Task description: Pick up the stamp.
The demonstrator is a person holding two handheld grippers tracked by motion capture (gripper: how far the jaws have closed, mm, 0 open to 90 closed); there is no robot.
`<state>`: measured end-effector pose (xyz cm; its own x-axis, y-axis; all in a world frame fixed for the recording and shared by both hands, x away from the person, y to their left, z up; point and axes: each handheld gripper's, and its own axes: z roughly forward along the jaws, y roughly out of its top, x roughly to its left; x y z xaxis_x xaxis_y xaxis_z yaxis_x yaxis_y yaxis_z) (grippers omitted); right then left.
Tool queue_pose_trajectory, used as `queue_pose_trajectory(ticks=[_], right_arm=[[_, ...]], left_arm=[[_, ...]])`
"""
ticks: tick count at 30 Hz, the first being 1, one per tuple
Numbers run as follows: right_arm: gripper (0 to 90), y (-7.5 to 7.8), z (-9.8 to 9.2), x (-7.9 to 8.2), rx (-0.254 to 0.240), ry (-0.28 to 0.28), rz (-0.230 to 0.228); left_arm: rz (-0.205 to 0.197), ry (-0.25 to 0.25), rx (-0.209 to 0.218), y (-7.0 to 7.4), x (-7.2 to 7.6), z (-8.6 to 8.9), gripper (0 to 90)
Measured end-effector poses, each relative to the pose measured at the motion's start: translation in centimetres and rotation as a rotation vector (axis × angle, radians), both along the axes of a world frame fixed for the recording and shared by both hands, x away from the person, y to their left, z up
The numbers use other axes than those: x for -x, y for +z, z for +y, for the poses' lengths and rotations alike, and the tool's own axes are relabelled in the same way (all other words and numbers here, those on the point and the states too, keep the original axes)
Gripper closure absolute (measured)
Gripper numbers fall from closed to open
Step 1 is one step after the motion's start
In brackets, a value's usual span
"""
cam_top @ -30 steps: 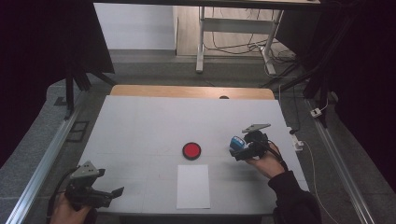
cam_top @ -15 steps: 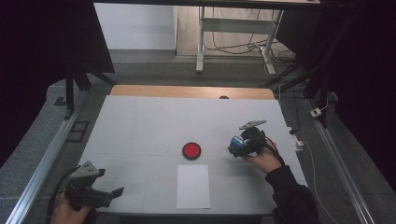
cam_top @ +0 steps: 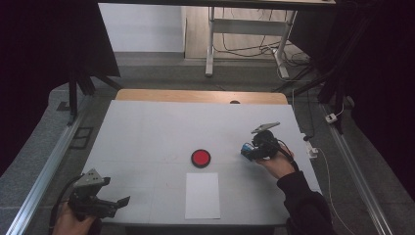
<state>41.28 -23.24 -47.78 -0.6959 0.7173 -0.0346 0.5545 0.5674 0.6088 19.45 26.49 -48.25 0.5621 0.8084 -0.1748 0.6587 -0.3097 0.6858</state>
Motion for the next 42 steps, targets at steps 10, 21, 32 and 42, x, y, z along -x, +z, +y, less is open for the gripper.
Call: queue_pose_trajectory(ticks=[10,21,32,42], right_arm=[[58.3,0.2,0.3,-0.1,0.040,0.021,0.006],[69.8,0.4,0.0,-0.4,0.013,-0.011,0.046],[70.1,0.5,0.0,-0.2,0.012,-0.001,0.043],[70.1,1.5,0.1,0.6,-0.027,0.046,0.010]], left_arm=[[0.001,-0.001,-0.004,0.0,0.0,0.0,0.5],[0.003,-0.005,-0.004,0.0,0.0,-0.1,0.6],[0.000,-0.006,-0.007,0.0,0.0,-0.1,0.6],[-0.001,-0.008,-0.007,0.0,0.0,-0.1,0.6]])
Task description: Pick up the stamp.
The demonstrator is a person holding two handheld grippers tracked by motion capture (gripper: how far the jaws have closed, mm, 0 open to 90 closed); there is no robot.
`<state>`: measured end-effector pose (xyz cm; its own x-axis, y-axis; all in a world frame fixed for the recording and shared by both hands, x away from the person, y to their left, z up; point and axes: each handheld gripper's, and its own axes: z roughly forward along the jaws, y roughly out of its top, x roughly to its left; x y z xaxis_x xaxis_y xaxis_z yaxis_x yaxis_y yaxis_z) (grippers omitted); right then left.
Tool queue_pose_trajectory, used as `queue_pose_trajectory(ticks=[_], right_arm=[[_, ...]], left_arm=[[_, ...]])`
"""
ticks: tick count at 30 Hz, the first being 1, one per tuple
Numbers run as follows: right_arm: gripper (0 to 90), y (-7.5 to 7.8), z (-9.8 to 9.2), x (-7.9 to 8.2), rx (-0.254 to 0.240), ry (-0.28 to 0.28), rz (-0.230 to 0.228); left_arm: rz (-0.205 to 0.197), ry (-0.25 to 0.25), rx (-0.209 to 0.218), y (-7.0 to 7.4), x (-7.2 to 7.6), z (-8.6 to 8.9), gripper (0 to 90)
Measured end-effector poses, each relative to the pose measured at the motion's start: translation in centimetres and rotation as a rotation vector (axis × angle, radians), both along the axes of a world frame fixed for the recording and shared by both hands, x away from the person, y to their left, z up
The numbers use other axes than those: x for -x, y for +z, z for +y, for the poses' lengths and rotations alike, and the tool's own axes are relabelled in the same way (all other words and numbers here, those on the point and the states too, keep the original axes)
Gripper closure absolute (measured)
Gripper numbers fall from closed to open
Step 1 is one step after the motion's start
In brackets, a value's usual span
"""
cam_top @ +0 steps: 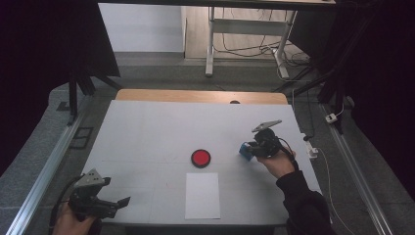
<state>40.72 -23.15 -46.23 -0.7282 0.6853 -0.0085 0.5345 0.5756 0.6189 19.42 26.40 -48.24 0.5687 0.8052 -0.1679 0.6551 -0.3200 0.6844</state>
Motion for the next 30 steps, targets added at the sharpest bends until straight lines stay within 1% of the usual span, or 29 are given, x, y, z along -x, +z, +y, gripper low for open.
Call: queue_pose_trajectory(ticks=[1,5,8,13,14,19,29,30], right_arm=[[70.2,0.1,0.1,0.1,-0.001,0.004,0.000],[70.1,0.5,0.7,0.8,-0.004,0.054,-0.031],[70.1,0.8,1.1,1.2,-0.010,0.074,-0.046],[70.1,1.2,1.8,1.7,-0.030,0.111,-0.053],[70.1,1.2,1.9,1.8,-0.027,0.118,-0.056],[70.1,1.5,2.7,2.4,-0.038,0.146,-0.061],[70.1,2.0,4.1,3.4,-0.058,0.188,-0.041],[70.1,2.0,4.4,3.7,-0.071,0.199,-0.041]], left_arm=[[0.000,-0.001,0.000,0.0,0.0,0.0,0.6],[0.000,-0.001,0.000,0.0,0.0,0.0,0.6],[0.000,0.000,0.000,0.0,0.0,0.0,0.6],[0.001,-0.001,0.000,0.0,0.0,0.0,0.6],[0.000,-0.001,0.000,0.0,0.0,0.0,0.6],[0.000,-0.002,0.000,0.0,0.0,0.0,0.7],[0.002,-0.008,-0.005,0.0,0.0,-0.1,0.8],[0.002,-0.009,-0.005,0.0,0.0,-0.1,0.8]])
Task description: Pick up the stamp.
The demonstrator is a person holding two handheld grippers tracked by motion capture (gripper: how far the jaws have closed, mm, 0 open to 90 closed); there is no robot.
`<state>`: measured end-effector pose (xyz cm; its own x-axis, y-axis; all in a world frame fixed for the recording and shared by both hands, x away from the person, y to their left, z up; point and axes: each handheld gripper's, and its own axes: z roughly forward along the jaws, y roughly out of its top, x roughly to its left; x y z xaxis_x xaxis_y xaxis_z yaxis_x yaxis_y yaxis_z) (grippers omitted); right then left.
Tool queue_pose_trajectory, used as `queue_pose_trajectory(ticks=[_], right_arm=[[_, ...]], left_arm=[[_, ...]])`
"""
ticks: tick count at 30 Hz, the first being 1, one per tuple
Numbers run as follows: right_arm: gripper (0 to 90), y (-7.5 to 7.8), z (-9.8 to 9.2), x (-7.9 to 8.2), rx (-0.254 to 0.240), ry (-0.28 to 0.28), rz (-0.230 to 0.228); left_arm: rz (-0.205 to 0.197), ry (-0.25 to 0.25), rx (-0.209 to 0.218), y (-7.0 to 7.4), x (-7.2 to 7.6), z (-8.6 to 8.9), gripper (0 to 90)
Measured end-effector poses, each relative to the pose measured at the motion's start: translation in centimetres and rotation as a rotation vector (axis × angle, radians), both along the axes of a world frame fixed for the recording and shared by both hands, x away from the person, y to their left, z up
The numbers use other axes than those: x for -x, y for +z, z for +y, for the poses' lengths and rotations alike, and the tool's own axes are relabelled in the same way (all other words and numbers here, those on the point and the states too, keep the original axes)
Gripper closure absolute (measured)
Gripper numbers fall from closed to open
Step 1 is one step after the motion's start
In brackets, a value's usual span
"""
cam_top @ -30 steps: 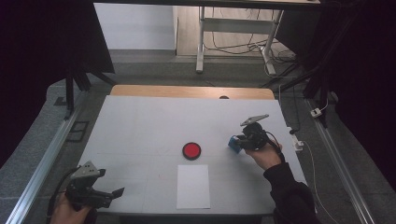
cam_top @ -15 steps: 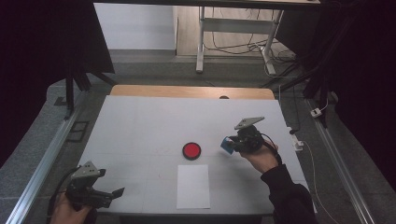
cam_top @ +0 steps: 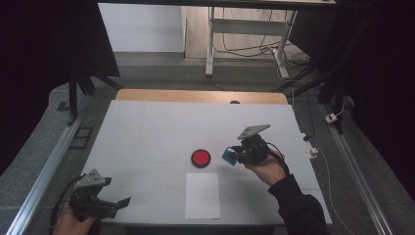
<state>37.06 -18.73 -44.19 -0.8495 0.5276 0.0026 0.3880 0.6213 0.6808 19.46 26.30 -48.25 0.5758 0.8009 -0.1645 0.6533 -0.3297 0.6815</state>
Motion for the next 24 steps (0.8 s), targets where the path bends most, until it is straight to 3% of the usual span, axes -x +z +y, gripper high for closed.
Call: queue_pose_trajectory(ticks=[24], right_arm=[[70.1,0.6,3.3,2.8,-0.037,0.123,0.012]], left_arm=[[0.001,-0.025,-0.021,0.0,0.0,-0.3,1.3]])
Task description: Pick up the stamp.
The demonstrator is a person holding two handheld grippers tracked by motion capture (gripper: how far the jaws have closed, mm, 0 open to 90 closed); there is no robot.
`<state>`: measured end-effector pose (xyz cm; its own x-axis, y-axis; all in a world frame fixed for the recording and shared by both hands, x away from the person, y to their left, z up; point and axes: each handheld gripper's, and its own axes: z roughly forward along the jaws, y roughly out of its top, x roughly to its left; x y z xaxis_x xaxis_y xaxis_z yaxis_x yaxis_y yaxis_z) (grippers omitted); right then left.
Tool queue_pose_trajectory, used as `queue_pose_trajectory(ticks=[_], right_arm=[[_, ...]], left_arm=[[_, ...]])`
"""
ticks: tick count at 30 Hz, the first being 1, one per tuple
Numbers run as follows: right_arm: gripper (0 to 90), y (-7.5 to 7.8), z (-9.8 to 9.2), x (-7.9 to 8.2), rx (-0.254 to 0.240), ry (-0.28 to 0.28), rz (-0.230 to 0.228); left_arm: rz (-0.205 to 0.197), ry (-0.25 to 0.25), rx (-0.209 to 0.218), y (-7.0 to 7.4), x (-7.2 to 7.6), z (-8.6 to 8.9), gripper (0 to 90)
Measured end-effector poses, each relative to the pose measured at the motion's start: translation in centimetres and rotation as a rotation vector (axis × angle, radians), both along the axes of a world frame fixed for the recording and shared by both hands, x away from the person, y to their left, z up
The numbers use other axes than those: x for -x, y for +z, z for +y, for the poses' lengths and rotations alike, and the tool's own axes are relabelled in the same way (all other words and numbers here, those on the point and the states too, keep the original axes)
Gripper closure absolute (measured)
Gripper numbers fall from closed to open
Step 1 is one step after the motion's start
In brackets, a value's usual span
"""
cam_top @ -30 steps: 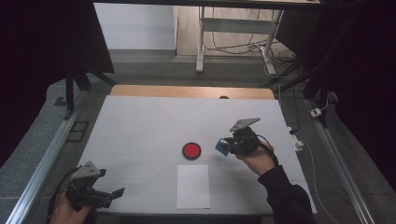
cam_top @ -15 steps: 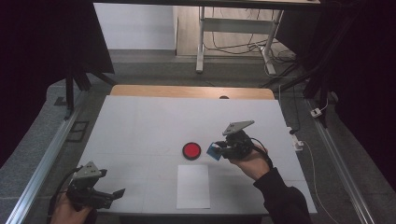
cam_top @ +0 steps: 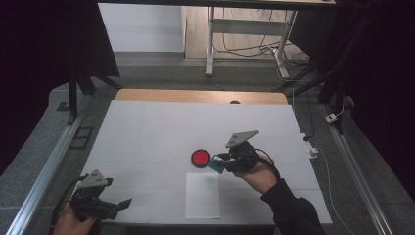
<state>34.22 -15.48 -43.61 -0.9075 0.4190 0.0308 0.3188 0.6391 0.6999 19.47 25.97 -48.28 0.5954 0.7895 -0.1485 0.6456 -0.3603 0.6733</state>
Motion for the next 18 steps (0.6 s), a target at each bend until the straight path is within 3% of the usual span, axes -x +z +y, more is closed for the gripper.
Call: queue_pose_trajectory(ticks=[18], right_arm=[[70.2,0.6,2.1,2.2,-0.022,0.090,-0.008]], left_arm=[[0.000,0.000,0.001,0.0,0.0,0.0,1.3]])
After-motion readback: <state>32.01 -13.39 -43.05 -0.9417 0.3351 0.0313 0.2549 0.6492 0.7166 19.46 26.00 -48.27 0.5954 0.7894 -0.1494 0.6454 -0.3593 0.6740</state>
